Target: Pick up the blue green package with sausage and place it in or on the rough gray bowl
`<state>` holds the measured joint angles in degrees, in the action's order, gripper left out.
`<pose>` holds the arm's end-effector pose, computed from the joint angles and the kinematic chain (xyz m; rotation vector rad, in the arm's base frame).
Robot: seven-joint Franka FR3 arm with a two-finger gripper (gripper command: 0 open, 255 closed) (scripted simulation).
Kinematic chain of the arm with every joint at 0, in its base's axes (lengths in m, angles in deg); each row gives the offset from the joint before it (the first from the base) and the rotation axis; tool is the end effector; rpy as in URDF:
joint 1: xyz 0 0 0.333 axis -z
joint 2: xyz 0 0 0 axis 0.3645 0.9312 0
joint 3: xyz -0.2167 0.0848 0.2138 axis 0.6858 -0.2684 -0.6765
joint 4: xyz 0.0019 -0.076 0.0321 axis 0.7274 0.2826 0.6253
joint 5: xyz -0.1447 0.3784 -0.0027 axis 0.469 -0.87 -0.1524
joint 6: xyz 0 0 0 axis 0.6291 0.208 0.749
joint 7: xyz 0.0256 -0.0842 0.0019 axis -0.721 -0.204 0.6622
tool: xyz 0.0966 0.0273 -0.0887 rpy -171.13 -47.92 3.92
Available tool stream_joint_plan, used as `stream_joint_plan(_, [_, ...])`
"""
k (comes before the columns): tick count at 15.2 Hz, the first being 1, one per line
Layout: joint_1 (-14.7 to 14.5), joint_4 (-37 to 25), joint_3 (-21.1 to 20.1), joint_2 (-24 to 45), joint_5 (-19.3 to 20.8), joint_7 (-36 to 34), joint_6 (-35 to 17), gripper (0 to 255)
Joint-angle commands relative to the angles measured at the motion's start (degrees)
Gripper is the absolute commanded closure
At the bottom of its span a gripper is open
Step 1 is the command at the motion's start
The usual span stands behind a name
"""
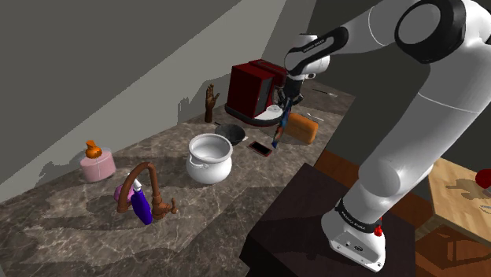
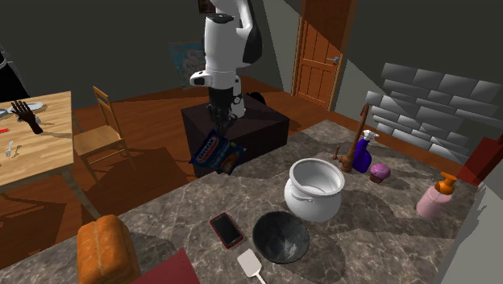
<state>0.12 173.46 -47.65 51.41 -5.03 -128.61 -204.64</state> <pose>0.4702 -0.2980 0.3282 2.3992 -1.9071 0.0504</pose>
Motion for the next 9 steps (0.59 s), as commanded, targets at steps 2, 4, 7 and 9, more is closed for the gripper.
stream_joint_plan(2, [-1.6, -4.8, -1.4, 2.3, -0.4, -2.6, 2.7, 255])
stream_joint_plan(4, [-2.6, -8.7, -2.3, 4.3, -0.7, -4.3, 4.7, 255])
stream_joint_plan(7, [-4.1, -15.2, -3.5, 7.8, -1.1, -6.6, 8.0, 255])
stream_joint_plan(9, [-5.1, -19.9, -4.2, 10.3, -1.3, -8.1, 10.4, 255])
